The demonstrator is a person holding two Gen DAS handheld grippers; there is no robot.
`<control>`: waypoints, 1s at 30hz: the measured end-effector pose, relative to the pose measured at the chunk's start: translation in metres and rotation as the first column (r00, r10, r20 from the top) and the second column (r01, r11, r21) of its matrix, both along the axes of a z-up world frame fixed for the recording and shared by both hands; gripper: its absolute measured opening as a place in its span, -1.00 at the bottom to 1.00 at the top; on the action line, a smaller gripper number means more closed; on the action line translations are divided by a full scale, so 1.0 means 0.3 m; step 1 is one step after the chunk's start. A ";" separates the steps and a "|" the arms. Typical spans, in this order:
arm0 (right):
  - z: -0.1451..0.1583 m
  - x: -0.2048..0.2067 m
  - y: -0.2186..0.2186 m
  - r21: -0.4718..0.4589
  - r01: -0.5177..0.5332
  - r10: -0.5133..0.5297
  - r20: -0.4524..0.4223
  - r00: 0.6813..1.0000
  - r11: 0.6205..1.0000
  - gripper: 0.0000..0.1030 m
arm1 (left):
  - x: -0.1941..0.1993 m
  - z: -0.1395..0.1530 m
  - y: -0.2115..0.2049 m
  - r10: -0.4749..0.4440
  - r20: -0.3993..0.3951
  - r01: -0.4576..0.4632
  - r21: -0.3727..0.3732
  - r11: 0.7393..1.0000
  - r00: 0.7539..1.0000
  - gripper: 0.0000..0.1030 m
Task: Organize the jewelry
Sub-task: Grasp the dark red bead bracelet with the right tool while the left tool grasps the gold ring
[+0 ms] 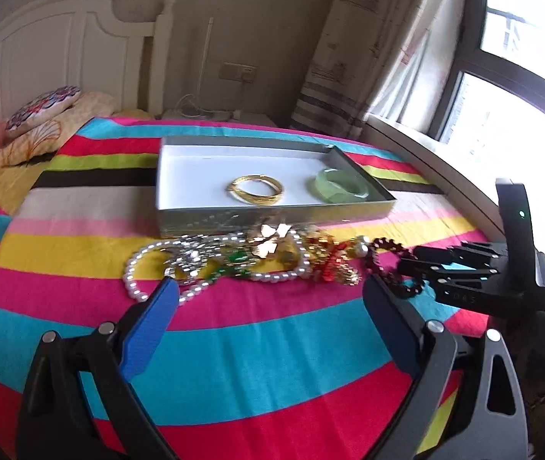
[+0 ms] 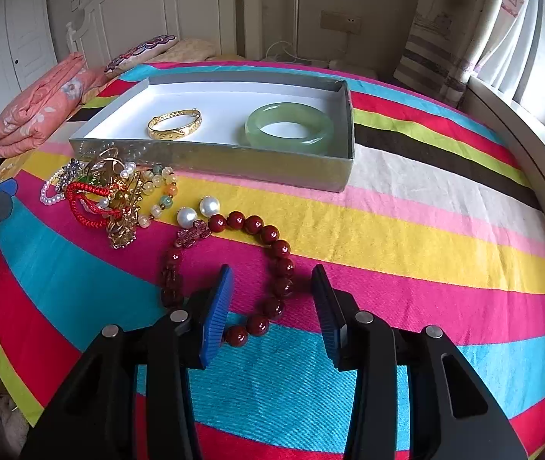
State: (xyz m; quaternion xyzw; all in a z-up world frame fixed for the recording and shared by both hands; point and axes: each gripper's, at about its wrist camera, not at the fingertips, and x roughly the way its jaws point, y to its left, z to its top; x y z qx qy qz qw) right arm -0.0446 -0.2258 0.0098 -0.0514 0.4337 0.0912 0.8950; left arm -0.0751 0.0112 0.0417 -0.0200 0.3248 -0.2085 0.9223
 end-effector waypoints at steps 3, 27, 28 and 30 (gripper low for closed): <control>0.002 -0.005 0.003 0.013 -0.022 0.022 0.005 1.000 1.000 -0.55 | 0.009 0.023 -0.087 -0.033 0.031 0.030 0.076 0.997 0.999 0.77; 0.051 -0.035 -0.119 0.252 0.012 -0.031 0.071 0.997 0.968 -0.75 | 0.233 -0.082 -0.188 -0.055 -0.021 0.059 0.321 0.945 0.998 -0.77; 0.051 -0.035 -0.119 0.253 0.013 -0.032 0.072 0.997 0.967 -0.75 | 0.217 -0.071 -0.188 -0.055 0.012 0.048 0.327 0.944 0.998 -0.77; 0.052 -0.039 -0.122 0.256 0.014 -0.035 0.076 0.996 0.967 -0.75 | 0.190 -0.049 -0.183 -0.048 0.055 0.027 0.321 0.947 0.997 -0.78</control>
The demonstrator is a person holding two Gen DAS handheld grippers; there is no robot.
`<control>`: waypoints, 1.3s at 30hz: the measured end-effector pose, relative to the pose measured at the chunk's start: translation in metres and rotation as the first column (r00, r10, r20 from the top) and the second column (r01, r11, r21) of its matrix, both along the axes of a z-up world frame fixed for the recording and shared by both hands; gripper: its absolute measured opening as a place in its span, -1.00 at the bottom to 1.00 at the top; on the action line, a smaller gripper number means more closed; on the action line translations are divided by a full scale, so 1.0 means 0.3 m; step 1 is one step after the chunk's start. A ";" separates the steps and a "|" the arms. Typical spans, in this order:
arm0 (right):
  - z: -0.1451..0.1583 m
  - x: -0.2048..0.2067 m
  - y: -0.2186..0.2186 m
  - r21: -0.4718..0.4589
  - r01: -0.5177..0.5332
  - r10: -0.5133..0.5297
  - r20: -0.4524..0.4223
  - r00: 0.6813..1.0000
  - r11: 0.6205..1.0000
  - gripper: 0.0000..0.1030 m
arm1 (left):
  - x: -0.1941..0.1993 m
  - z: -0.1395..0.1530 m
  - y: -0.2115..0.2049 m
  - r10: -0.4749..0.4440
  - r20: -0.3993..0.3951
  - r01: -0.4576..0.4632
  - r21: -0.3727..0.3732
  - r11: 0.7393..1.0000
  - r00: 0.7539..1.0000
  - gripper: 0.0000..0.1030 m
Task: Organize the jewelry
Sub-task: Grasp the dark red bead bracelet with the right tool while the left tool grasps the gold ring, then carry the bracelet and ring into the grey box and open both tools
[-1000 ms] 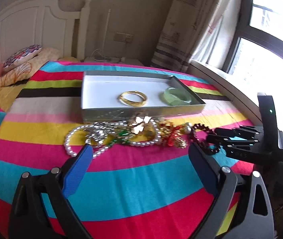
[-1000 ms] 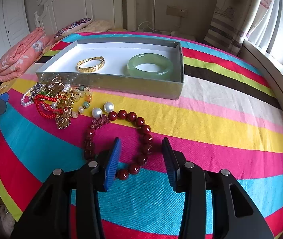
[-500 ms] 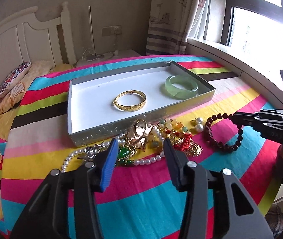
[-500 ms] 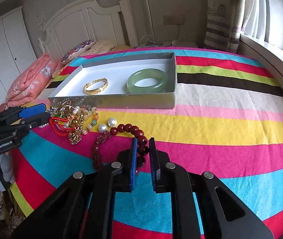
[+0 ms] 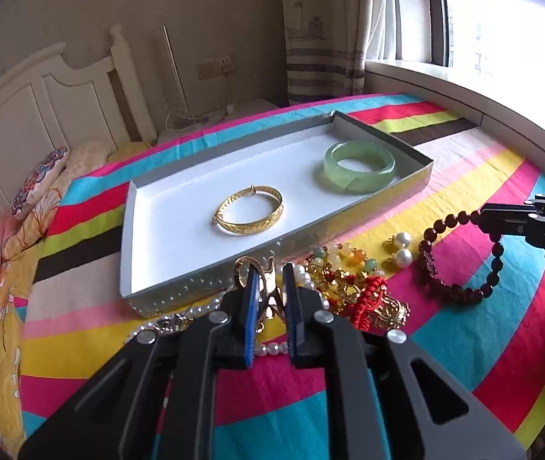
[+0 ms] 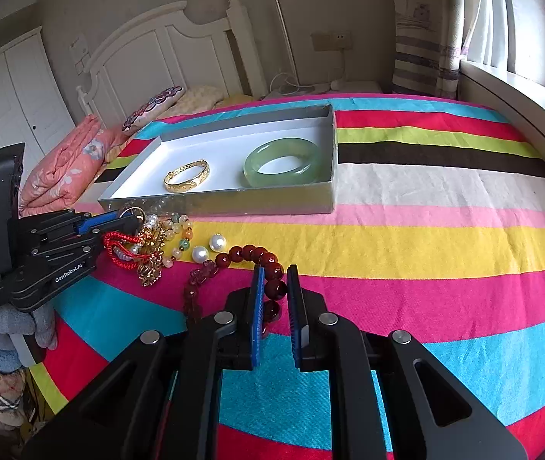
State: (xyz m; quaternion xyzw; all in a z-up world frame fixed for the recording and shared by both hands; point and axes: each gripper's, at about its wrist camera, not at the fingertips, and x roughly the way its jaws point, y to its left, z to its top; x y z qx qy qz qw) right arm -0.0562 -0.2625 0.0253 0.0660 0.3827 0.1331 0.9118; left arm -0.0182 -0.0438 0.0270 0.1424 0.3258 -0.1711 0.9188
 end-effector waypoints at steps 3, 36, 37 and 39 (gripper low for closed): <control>0.007 -0.012 -0.009 0.011 0.007 -0.008 0.018 1.000 1.000 -0.75 | -0.039 0.046 0.028 0.024 0.042 -0.021 -0.069 0.997 0.999 -0.78; 0.278 0.156 0.180 -0.060 -0.061 0.073 0.225 0.972 0.996 -0.75 | 0.063 0.158 0.118 0.062 0.036 -0.057 -0.128 0.990 0.997 -0.78; 0.281 0.182 0.191 -0.057 -0.063 0.075 0.224 0.972 0.996 -0.75 | 0.088 0.160 0.121 0.069 0.026 -0.065 -0.131 0.989 0.997 -0.78; 0.282 0.243 0.211 -0.045 -0.070 0.078 0.212 0.974 0.997 -0.75 | 0.130 0.159 0.126 0.082 0.012 -0.080 -0.135 0.988 0.997 -0.78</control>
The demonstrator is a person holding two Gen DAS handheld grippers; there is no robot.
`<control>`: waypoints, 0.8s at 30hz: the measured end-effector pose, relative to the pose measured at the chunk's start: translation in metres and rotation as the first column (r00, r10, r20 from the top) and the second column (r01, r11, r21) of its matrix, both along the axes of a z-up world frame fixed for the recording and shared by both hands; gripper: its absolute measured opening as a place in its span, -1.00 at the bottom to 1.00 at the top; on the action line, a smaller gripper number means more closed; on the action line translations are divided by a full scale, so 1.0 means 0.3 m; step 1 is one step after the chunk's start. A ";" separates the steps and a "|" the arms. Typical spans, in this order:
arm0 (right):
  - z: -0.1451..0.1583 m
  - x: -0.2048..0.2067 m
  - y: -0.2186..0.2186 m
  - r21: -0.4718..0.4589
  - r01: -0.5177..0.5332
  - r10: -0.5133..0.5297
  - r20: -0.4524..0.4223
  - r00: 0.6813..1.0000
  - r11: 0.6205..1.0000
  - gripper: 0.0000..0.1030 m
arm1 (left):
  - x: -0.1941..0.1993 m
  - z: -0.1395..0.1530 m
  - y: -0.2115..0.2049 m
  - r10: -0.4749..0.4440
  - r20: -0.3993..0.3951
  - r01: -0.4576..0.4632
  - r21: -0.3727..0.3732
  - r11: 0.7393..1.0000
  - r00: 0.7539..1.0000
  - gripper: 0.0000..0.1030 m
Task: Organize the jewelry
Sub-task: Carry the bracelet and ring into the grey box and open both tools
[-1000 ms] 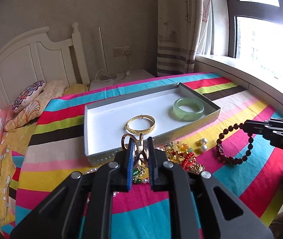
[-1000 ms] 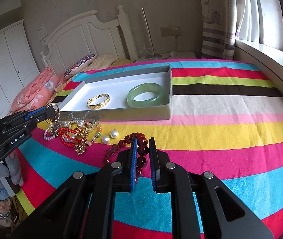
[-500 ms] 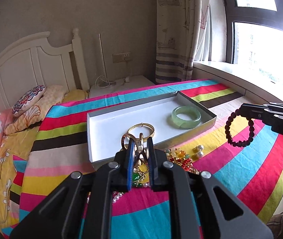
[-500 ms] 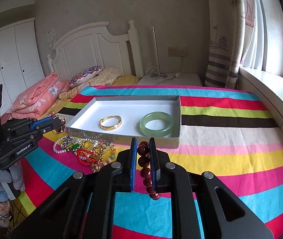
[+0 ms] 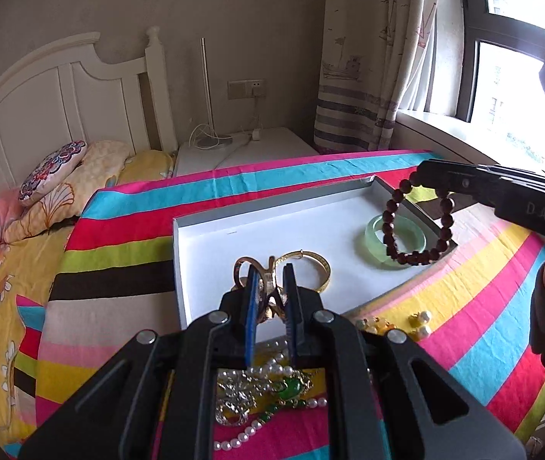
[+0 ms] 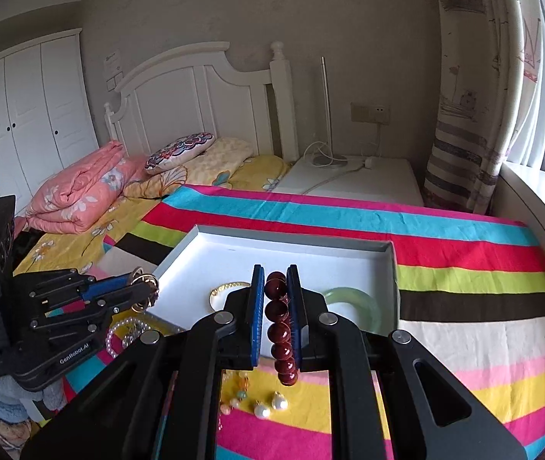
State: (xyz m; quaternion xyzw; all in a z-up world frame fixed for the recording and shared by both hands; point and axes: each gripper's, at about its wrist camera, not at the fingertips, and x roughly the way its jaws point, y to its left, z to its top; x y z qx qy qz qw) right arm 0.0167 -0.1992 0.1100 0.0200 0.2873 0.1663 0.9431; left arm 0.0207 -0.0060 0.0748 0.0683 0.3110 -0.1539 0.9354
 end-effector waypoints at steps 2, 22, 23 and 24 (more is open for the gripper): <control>-0.004 0.066 0.010 0.021 0.002 -0.001 -0.030 1.000 1.000 -0.75 | 0.037 -0.007 0.001 0.012 -0.013 -0.012 0.002 1.000 1.000 -0.78; -0.115 0.395 0.093 0.033 0.043 -0.037 -0.183 0.982 0.999 0.10 | 0.277 -0.128 0.024 0.140 -0.115 -0.134 0.054 0.989 0.983 -0.05; -0.118 0.381 0.081 0.039 0.040 -0.032 -0.182 0.983 0.998 0.46 | 0.266 -0.132 0.024 0.140 -0.105 -0.135 0.061 0.989 0.985 0.00; -0.119 0.361 0.071 0.036 0.039 -0.033 -0.160 0.987 0.999 0.46 | 0.259 -0.136 0.023 0.137 -0.107 -0.131 0.061 0.990 0.985 0.00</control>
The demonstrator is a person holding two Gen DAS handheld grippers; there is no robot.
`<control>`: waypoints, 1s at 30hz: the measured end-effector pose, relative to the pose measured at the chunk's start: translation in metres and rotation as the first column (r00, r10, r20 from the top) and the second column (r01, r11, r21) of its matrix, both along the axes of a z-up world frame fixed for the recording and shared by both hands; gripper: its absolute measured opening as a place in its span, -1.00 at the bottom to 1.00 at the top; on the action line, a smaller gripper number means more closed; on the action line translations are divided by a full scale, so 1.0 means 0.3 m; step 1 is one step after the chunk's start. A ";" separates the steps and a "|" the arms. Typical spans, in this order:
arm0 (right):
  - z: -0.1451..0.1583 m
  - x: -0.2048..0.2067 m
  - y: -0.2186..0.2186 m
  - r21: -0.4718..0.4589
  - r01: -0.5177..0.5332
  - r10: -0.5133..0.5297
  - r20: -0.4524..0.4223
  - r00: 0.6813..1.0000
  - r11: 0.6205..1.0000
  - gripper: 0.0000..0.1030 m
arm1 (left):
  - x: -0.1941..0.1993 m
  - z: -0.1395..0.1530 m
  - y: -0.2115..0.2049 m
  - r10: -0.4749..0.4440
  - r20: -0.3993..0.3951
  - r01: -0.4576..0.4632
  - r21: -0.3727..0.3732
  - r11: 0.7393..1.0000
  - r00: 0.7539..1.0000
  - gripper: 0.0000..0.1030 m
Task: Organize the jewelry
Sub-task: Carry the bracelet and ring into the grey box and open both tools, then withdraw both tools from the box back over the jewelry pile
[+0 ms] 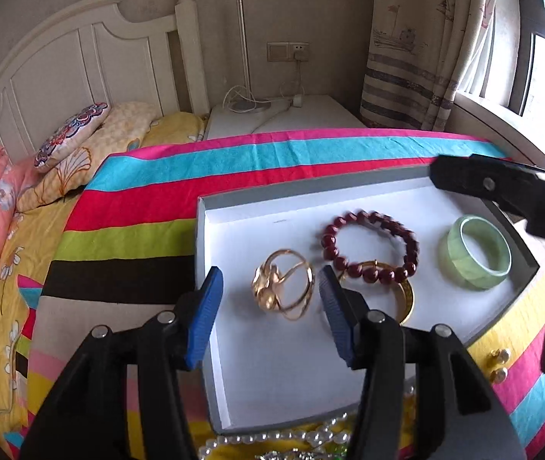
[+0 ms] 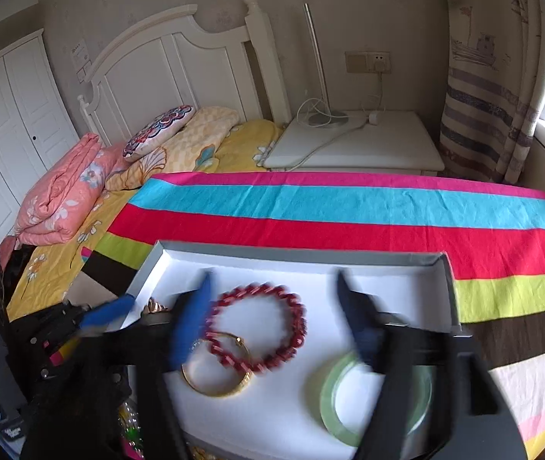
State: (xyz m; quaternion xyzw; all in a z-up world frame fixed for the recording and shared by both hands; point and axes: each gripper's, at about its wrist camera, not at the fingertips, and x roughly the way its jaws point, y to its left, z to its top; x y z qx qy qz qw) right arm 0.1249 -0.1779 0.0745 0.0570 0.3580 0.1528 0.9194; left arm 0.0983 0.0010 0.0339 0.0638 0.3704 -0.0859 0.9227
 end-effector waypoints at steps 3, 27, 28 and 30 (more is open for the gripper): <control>-0.019 -0.066 -0.012 -0.054 -0.025 0.026 0.016 1.000 0.998 0.46 | -0.032 -0.012 0.006 -0.005 -0.006 0.005 -0.012 1.000 1.000 0.00; -0.176 -0.345 -0.183 -0.165 0.039 -0.057 -0.107 0.993 0.986 0.52 | -0.188 -0.027 0.022 -0.057 0.029 0.058 -0.028 0.998 0.998 0.34; -0.169 -0.357 -0.191 -0.151 0.049 -0.065 -0.098 0.993 0.987 0.52 | -0.198 -0.024 0.024 -0.054 0.035 0.055 -0.029 0.998 0.998 0.34; -0.157 -0.384 -0.197 -0.138 0.040 -0.049 -0.062 0.997 0.990 0.52 | -0.228 -0.013 0.033 -0.040 0.042 0.041 -0.040 0.998 0.998 0.46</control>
